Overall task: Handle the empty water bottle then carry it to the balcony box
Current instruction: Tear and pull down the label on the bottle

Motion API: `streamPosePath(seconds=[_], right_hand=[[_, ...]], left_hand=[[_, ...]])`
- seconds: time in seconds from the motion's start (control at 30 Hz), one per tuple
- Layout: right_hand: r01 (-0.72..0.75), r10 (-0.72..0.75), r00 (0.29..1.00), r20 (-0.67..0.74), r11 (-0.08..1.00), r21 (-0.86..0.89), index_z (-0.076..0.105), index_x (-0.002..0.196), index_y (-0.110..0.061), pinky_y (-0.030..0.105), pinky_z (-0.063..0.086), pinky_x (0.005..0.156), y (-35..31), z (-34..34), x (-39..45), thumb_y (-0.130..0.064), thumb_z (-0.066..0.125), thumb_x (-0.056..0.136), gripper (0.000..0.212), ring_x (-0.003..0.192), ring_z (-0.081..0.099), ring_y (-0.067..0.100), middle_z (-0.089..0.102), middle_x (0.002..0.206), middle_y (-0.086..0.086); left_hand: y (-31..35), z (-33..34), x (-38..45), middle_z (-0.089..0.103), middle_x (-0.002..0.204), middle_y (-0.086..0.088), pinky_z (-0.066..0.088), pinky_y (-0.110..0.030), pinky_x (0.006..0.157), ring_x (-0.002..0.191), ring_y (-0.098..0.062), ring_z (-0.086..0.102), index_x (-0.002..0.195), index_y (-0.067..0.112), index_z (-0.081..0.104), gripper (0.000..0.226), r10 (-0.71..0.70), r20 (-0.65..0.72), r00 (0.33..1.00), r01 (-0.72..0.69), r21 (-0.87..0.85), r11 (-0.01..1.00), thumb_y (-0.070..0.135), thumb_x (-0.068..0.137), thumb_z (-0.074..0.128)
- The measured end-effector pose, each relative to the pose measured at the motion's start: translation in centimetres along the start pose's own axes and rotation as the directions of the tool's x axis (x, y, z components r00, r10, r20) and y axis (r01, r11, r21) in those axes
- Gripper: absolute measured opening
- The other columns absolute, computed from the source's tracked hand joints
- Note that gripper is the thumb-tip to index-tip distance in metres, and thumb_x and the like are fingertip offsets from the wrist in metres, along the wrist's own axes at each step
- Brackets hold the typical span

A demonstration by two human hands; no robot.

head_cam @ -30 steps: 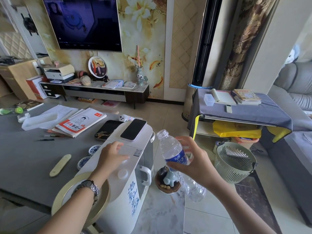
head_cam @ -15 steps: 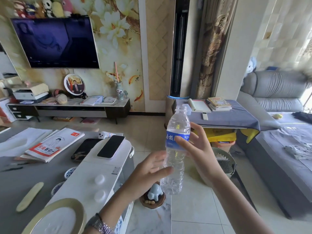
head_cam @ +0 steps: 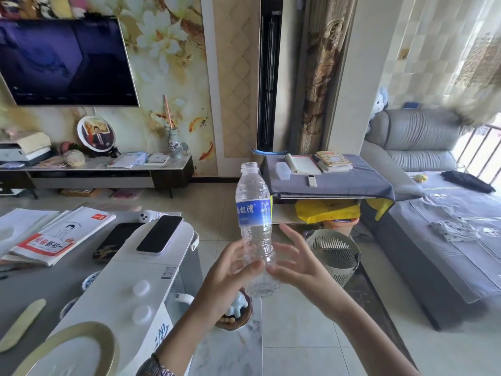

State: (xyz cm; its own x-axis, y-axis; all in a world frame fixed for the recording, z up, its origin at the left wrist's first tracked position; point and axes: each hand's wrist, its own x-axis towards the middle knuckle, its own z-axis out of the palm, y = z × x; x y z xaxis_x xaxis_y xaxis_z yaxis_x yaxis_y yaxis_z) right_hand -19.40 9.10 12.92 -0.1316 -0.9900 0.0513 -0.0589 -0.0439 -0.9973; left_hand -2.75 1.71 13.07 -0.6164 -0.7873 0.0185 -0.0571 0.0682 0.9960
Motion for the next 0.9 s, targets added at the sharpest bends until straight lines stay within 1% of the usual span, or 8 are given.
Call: streamPosePath(seconds=[0.1,0.2,0.27,0.4,0.53,0.73,0.8,0.9], right_hand=[[-0.016,0.016,1.000,0.019,0.999,0.029,0.029,0.143,-0.033,0.026,0.055,0.082,1.1,0.8,-0.5,-0.012,0.069,0.082,0.076,0.107,0.067,0.022,0.059,0.128,0.012],[0.008,-0.009,1.000,0.010,0.999,0.048,0.036,0.141,-0.029,0.028,0.055,0.082,1.4,1.1,-0.6,-0.008,0.066,0.085,0.067,0.103,0.068,0.023,0.063,0.121,0.011],[0.014,-0.014,1.000,0.003,0.998,0.056,0.039,0.138,-0.029,0.027,0.055,0.080,1.4,1.3,-0.8,-0.008,0.065,0.085,0.064,0.101,0.069,0.021,0.064,0.118,0.009],[-0.002,0.001,1.000,0.011,0.998,0.067,0.042,0.135,-0.031,0.027,0.055,0.080,1.6,1.5,-0.8,-0.009,0.068,0.082,0.063,0.096,0.069,0.019,0.065,0.116,0.012],[0.001,-0.001,1.000,0.000,0.996,0.086,0.045,0.133,-0.033,0.035,0.055,0.087,1.9,1.4,-0.6,-0.013,0.074,0.078,0.066,0.100,0.068,0.025,0.065,0.116,0.016],[-0.003,0.003,1.000,0.004,0.996,0.084,0.049,0.127,-0.041,0.043,0.054,0.092,2.1,1.2,-0.5,-0.029,0.084,0.066,0.072,0.103,0.068,0.028,0.068,0.116,0.011],[-0.003,0.003,1.000,-0.005,0.996,0.087,0.050,0.126,-0.042,0.044,0.054,0.092,2.2,1.2,-0.5,-0.028,0.084,0.065,0.071,0.102,0.069,0.028,0.068,0.115,0.011],[0.005,-0.003,0.999,-0.036,0.998,0.060,0.050,0.128,-0.038,0.049,0.054,0.092,2.4,1.3,-0.4,-0.027,0.082,0.065,0.072,0.099,0.069,0.031,0.069,0.113,0.012]], left_hand=[[-0.3,-0.1,-0.2,0.064,0.112,0.027,0.048,-0.017,0.089,0.101,0.017,0.058,0.114,0.043,0.053,0.048,-0.030,-0.013,0.999,0.030,-0.013,0.999,0.041,0.071,0.073],[-0.9,-0.4,-0.3,0.061,0.125,0.021,0.042,-0.028,0.102,0.119,0.005,0.054,0.118,0.050,0.052,0.058,-0.038,-0.012,0.999,0.038,0.020,0.999,0.056,0.064,0.072],[-1.3,-0.6,-0.4,0.059,0.127,0.022,0.038,-0.032,0.107,0.122,0.004,0.051,0.122,0.052,0.049,0.064,-0.053,0.009,0.999,0.053,0.042,0.998,0.061,0.062,0.070],[-1.6,-0.9,-0.8,0.057,0.128,0.020,0.040,-0.030,0.105,0.117,0.008,0.052,0.125,0.059,0.041,0.067,-0.098,0.060,0.993,0.092,0.092,0.991,0.062,0.063,0.068],[-1.8,-1.0,-0.9,0.058,0.126,0.017,0.044,-0.025,0.096,0.110,0.008,0.057,0.126,0.056,0.042,0.066,-0.109,0.079,0.991,0.104,0.070,0.992,0.060,0.066,0.067],[-1.8,-1.2,-1.0,0.064,0.119,0.022,0.041,-0.027,0.100,0.115,0.005,0.057,0.131,0.053,0.039,0.068,-0.131,0.134,0.982,0.125,0.053,0.991,0.054,0.070,0.069],[-1.9,-1.2,-1.0,0.065,0.113,0.028,0.040,-0.027,0.101,0.114,0.004,0.058,0.130,0.053,0.040,0.068,-0.134,0.122,0.984,0.126,0.068,0.990,0.056,0.070,0.070],[-2.0,-0.8,-0.9,0.064,0.114,0.023,0.040,-0.026,0.102,0.110,0.006,0.060,0.132,0.049,0.040,0.067,-0.136,0.079,0.988,0.131,0.071,0.989,0.050,0.071,0.069]])
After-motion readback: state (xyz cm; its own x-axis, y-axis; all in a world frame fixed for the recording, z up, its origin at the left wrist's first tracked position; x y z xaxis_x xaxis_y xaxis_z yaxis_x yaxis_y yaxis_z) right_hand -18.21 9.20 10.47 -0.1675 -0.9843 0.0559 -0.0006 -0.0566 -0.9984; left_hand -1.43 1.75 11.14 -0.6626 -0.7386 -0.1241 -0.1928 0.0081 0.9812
